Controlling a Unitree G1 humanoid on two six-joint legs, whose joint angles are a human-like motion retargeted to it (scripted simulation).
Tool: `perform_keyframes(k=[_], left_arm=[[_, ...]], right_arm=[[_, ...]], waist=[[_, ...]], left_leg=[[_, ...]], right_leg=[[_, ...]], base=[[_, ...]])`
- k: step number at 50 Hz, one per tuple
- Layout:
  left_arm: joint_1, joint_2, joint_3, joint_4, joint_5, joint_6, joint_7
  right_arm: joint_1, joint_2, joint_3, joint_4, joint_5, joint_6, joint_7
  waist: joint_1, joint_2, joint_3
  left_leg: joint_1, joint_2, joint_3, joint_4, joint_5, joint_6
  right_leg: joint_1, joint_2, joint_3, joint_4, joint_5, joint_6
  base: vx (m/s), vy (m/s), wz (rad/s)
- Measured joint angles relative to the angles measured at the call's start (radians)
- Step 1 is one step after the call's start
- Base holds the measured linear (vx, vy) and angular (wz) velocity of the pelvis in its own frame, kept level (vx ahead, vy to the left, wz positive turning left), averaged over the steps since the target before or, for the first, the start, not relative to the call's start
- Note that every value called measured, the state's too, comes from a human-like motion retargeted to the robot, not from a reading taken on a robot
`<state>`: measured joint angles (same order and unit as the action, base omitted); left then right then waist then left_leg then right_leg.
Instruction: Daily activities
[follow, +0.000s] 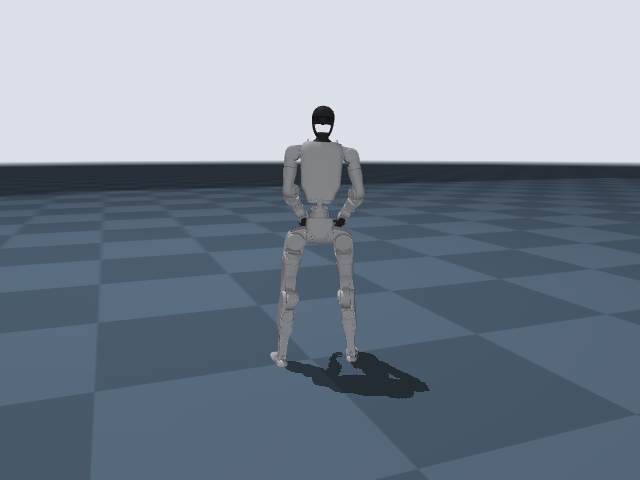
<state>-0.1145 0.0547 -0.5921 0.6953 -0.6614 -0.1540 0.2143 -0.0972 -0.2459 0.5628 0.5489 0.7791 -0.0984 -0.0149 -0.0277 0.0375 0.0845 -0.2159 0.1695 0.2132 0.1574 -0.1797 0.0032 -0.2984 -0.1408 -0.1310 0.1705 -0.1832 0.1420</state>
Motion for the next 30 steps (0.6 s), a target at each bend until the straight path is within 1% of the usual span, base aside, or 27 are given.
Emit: perform_keyframes(k=[6, 13, 22, 30], left_arm=[[-0.069, 0.036, 0.072, 0.125, 0.059, -0.004, -0.015], [-0.172, 0.023, 0.138, 0.308, 0.064, -0.014, -0.032], [-0.336, -0.028, 0.234, 0.504, -0.039, -0.059, 0.013], [-0.453, -0.069, 0.296, 0.615, -0.169, -0.101, 0.034]], right_arm=[[-0.061, 0.038, -0.059, 0.148, 0.004, -0.010, 0.016], [-0.201, 0.072, -0.150, 0.372, 0.081, -0.035, 0.022], [-0.420, 0.079, -0.255, 0.640, 0.203, -0.069, -0.016], [-0.565, 0.077, -0.291, 0.817, 0.272, -0.075, -0.019]], waist=[[-0.011, 0.005, -0.003], [-0.023, 0.019, 0.005], [-0.025, 0.039, 0.038], [-0.016, 0.045, 0.083]], left_leg=[[0.006, -0.008, 0.010, -0.002, 0.001, 0.000], [0.005, -0.019, 0.020, -0.001, 0.002, -0.004], [-0.004, -0.033, 0.027, -0.002, 0.005, -0.010], [-0.009, -0.040, 0.033, -0.006, 0.004, -0.015]], right_leg=[[0.001, -0.009, 0.005, 0.001, 0.006, 0.008], [-0.001, -0.021, 0.012, 0.002, 0.012, 0.016], [-0.008, -0.035, 0.018, -0.009, 0.023, 0.028], [-0.009, -0.040, 0.023, -0.027, 0.037, 0.037]], base=[[0.00, 0.00, 0.00], [0.00, 0.00, 0.00], [0.00, 0.00, 0.00], [0.00, 0.00, 0.00]])
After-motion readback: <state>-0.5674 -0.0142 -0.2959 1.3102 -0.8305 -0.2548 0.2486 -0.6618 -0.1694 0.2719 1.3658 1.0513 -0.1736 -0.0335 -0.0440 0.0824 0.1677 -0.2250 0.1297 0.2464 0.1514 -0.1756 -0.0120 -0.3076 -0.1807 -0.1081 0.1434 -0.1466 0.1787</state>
